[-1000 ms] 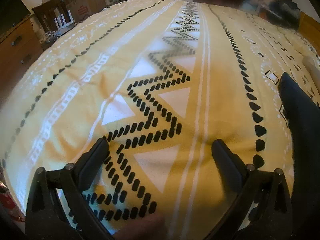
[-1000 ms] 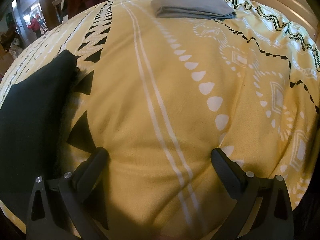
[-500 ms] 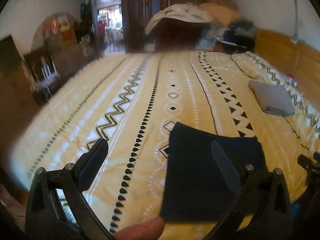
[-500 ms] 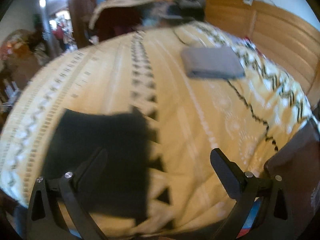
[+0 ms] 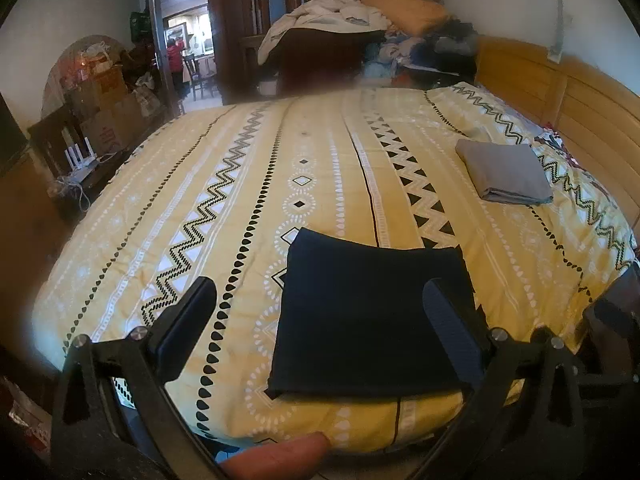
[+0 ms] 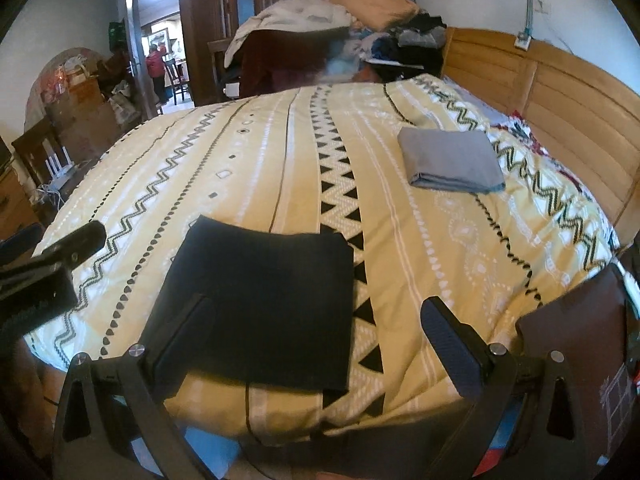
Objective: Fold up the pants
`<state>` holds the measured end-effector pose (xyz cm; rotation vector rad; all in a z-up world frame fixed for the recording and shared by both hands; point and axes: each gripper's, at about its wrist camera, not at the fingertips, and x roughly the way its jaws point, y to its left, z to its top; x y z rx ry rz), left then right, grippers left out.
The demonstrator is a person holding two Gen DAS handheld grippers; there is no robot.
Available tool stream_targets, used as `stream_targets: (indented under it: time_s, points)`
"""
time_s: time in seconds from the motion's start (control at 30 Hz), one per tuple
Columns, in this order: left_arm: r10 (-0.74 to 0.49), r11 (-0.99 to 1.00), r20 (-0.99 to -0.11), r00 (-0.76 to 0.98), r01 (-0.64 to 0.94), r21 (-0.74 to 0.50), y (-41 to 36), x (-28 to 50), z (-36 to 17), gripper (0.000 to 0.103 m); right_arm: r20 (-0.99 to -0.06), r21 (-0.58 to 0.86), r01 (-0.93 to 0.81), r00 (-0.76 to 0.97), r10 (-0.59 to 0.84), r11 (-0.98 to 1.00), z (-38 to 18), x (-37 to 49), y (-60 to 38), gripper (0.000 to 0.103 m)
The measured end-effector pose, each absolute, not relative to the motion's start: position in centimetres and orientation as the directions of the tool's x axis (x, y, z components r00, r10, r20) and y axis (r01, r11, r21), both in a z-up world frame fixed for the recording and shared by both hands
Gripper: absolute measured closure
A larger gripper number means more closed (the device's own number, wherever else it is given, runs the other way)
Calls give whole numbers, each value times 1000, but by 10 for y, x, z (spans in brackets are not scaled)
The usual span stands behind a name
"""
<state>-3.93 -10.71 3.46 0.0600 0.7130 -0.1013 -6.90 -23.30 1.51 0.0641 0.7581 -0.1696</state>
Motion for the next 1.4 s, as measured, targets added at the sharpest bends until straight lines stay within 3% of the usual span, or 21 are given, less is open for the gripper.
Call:
stream_targets:
  time_s: [1.4]
  points:
    - [-28,996,-667,745,77,43,-114,-47,37,0,-687,-11,101,722,-81,995,17,-67,-229,0]
